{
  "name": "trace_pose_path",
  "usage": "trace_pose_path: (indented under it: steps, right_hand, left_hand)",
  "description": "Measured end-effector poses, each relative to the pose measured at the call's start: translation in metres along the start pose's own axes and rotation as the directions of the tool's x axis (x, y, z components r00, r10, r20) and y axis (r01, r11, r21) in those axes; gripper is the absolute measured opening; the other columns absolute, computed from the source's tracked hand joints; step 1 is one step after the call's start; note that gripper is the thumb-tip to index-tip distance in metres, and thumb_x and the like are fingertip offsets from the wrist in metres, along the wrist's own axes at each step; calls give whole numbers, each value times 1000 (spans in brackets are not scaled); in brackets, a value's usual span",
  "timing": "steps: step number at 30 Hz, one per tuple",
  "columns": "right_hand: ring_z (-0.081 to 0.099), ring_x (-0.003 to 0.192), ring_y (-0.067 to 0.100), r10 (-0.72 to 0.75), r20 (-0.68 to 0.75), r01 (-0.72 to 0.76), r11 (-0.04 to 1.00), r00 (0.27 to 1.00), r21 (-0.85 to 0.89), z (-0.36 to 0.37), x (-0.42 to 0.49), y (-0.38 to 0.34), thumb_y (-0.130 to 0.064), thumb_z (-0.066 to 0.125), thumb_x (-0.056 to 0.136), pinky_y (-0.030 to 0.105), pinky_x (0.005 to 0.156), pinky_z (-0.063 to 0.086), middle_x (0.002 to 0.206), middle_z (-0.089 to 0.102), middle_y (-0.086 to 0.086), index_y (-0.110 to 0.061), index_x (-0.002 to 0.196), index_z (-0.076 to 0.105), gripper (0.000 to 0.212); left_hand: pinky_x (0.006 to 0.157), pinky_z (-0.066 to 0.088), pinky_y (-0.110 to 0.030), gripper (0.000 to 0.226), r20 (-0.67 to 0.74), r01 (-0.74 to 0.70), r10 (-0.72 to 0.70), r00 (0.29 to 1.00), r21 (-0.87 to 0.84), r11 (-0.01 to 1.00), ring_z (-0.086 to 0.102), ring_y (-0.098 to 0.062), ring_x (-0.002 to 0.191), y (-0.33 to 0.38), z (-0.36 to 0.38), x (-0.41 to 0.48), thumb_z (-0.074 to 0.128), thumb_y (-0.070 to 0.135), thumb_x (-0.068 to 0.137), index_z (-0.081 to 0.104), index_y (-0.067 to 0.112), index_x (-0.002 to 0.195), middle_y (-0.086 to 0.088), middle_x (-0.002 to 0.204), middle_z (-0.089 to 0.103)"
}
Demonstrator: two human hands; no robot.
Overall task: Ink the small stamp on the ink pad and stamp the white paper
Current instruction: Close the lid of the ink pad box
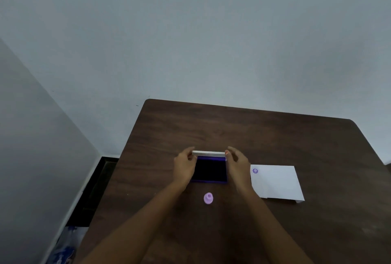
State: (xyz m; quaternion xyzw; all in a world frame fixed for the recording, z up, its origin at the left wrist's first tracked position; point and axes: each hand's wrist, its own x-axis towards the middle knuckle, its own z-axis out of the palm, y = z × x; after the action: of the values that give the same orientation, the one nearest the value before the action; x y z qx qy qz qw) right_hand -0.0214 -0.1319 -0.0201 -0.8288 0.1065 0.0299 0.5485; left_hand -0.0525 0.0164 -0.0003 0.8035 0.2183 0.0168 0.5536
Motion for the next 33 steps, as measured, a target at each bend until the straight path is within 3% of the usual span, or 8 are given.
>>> trace_pose_path:
  steps: [4, 8, 15, 23, 27, 30, 33]
  right_hand:
    - [58, 97, 26, -114, -13, 111, 984, 993, -136, -4, -21, 6, -4, 57, 81, 32, 88, 42, 107, 65, 19, -4, 98, 66, 19]
    - [57, 103, 31, -143, 15, 144, 970, 990, -196, -4, -39, 14, 8, 54, 78, 34, 94, 41, 112, 62, 22, 3, 99, 64, 24]
    - [50, 116, 28, -160, 101, 186, 918, 982, -350, -1, -56, 35, 10, 49, 80, 28, 100, 35, 126, 53, 18, 1, 110, 60, 33]
    - [35, 130, 25, -152, 193, 216, 901, 969, -377, 3, -64, 52, 10, 41, 84, 24, 107, 24, 140, 38, 17, -1, 124, 47, 41]
    - [29, 134, 23, -200, 257, 307, 814, 946, -494, 5, -66, 61, 7, 43, 85, 26, 109, 25, 148, 29, 11, -8, 131, 39, 48]
    - [31, 133, 23, -236, 273, 355, 732, 933, -582, 3, -63, 62, 3, 47, 84, 31, 110, 29, 146, 33, 8, -13, 132, 40, 51]
    - [35, 130, 22, -247, 237, 340, 759, 939, -555, -2, -60, 57, 0, 43, 86, 32, 110, 28, 141, 41, 10, -9, 128, 45, 43]
  left_hand:
    - [94, 42, -25, 31, 4, -17, 17, 1000, 59, 998, 60, -25, 108, -8, -3, -16, 56, 0, 84, 57, -2, 115, -20, 118, 63]
    - [101, 42, -29, 39, 77, 16, -22, 997, 75, 997, 58, -24, 111, -21, 0, -31, 52, -5, 84, 51, 0, 122, -19, 125, 58]
    - [104, 22, -18, 50, 119, -21, -2, 993, 193, 981, 39, -23, 130, -44, 6, -55, 43, -11, 84, 41, 3, 131, -15, 141, 42]
    - [110, 15, -22, 55, 155, -100, 55, 986, 300, 949, 27, -22, 137, -60, 10, -60, 33, -15, 84, 30, 3, 136, -15, 149, 27]
    - [112, 13, -23, 64, 196, -208, 126, 972, 480, 852, 14, -16, 141, -72, 8, -57, 35, -13, 83, 19, 11, 141, -6, 154, 17]
    - [113, 19, -28, 61, 180, -250, 175, 968, 621, 743, 10, -18, 141, -74, 9, -56, 38, -4, 88, 18, 14, 142, -5, 154, 16]
    - [115, 14, -32, 56, 144, -258, 217, 966, 648, 717, 6, -20, 142, -69, 11, -57, 36, 5, 91, 13, 15, 142, -7, 155, 8]
